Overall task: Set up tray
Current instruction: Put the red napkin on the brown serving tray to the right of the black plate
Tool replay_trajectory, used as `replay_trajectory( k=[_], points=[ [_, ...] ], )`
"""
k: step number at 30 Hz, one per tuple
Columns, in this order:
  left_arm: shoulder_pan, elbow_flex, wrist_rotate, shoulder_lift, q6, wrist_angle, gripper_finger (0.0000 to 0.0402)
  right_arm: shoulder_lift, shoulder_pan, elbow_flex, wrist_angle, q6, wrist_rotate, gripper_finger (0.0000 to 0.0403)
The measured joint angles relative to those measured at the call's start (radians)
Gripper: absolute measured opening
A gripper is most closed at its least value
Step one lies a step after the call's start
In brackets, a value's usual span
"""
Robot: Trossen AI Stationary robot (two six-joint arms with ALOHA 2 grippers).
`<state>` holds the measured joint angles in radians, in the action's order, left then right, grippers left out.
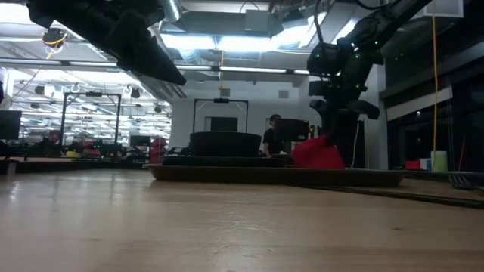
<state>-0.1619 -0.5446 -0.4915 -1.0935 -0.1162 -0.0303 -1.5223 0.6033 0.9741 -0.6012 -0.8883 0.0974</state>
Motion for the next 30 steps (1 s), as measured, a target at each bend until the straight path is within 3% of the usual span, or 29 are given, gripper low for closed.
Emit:
replay_trajectory(
  k=[12,17,23,30],
  points=[
    [0.0,0.0,0.0,0.0,-0.005,0.0,0.0001,0.0,0.0,0.0,-0.059,0.156,0.004,0.0114],
    [0.0,0.0,0.004,0.0,-0.016,0.0,0.0004,0.0,0.0,0.0,-0.089,0.196,0.074,0.0115],
    [0.0,0.0,0.127,0.0,-0.032,0.0,0.0005,0.0,-0.012,0.0,-0.089,0.236,0.094,0.0116],
    [0.0,0.0,0.135,0.0,-0.011,-0.004,0.0002,0.0,-0.042,0.0,-0.11,0.264,0.096,0.0116]
  ],
)
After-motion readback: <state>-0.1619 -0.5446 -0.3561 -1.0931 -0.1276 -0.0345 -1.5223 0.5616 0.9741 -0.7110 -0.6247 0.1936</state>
